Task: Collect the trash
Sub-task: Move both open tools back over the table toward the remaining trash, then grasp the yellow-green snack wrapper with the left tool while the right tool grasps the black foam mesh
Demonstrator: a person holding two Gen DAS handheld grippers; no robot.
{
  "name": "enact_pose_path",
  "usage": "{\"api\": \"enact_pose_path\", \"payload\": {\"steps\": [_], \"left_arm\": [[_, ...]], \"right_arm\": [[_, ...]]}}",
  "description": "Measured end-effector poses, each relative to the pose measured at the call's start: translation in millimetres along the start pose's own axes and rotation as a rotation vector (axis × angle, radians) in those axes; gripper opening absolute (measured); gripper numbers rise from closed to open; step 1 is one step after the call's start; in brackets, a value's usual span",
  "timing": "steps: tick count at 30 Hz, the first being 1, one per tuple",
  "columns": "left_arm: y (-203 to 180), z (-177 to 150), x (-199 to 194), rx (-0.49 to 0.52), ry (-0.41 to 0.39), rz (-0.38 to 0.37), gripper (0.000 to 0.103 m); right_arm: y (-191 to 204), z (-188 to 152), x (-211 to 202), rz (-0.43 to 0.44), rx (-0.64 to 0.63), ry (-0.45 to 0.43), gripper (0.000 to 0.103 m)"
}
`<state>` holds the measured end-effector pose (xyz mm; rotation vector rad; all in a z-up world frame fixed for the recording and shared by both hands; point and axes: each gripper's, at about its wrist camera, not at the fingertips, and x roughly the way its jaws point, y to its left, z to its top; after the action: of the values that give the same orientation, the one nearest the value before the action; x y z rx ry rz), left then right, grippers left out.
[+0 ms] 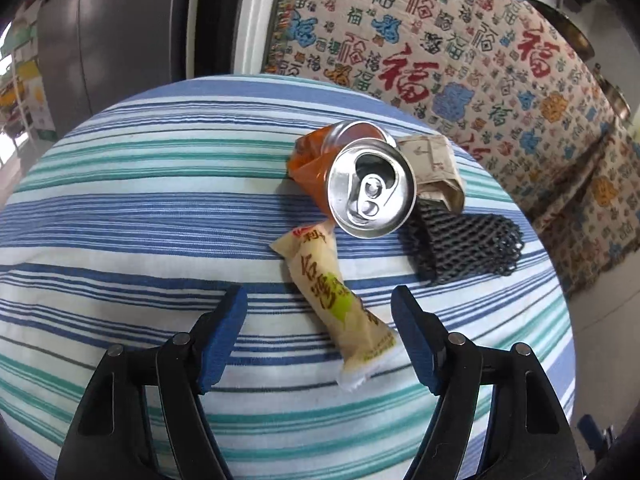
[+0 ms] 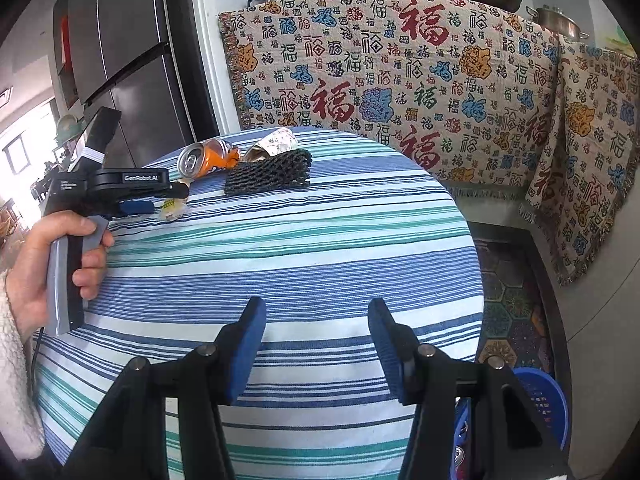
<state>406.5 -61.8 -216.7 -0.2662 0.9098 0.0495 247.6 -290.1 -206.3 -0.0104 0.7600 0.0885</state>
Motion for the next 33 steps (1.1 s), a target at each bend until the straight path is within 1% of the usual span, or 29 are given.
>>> {"api": "enact_pose_path", "payload": {"steps": [1,2,3,4,6,10,12,13,16,20,21,23,25,27,29,31,33], "left_arm": [[-3,-1,-1,0.02,-0.024,0.024,0.064],[-3,-1,-1,0.041,-0.03,0.027,0.041],[-3,-2,-2,0.055,-0.023,0.004,0.032],[-2,-4,-4,0.069,-0.026,-0.002,0.031],[0,-9,-11,0.12,-0.033,-0.001,0.024],[6,-20,-29,0.219,0.002,-0.013,0.023],[11,-28,-39,0.25,0.022,-0.03,0.023],[14,-32,-43,0.258,0.026,-0.035,0.023],[19,-35,-48,0.259,0.029,-0.048,0.023],[25,-31,-48,0.217,0.045,-0.087,0.023],[25,-30,-49,0.215,0.048,-0.098,0.023],[24,-30,-51,0.226,0.047,-0.105,0.023],[24,-30,-52,0.237,0.058,-0.117,0.023],[27,-30,-50,0.237,0.07,-0.122,0.023],[30,-28,-48,0.235,0.078,-0.115,0.023],[32,-26,-47,0.227,0.083,-0.123,0.023],[33,-25,-48,0.226,0.083,-0.131,0.023]], "right_arm": [[0,0,0,-0.002,-0.006,0.001,0.054],[0,1,1,-0.002,-0.01,0.002,0.054],[-4,4,3,0.001,-0.01,0.003,0.054],[-6,5,2,0.006,-0.008,0.002,0.054],[-13,10,3,0.026,0.01,0.001,0.054],[-30,35,19,0.086,0.059,0.022,0.054],[-32,54,35,0.131,0.048,0.042,0.054],[-30,65,46,0.15,0.029,0.06,0.054],[-19,99,77,0.157,-0.061,0.079,0.054],[6,147,110,0.228,-0.216,0.078,0.055],[12,159,121,0.26,-0.245,0.09,0.055],[26,177,140,0.296,-0.297,0.102,0.055],[36,190,163,0.331,-0.335,0.139,0.055],[43,192,188,0.344,-0.371,0.214,0.055],[45,186,207,0.343,-0.394,0.314,0.055],[46,172,209,0.368,-0.418,0.393,0.054],[48,159,196,0.369,-0.435,0.419,0.055]]}}
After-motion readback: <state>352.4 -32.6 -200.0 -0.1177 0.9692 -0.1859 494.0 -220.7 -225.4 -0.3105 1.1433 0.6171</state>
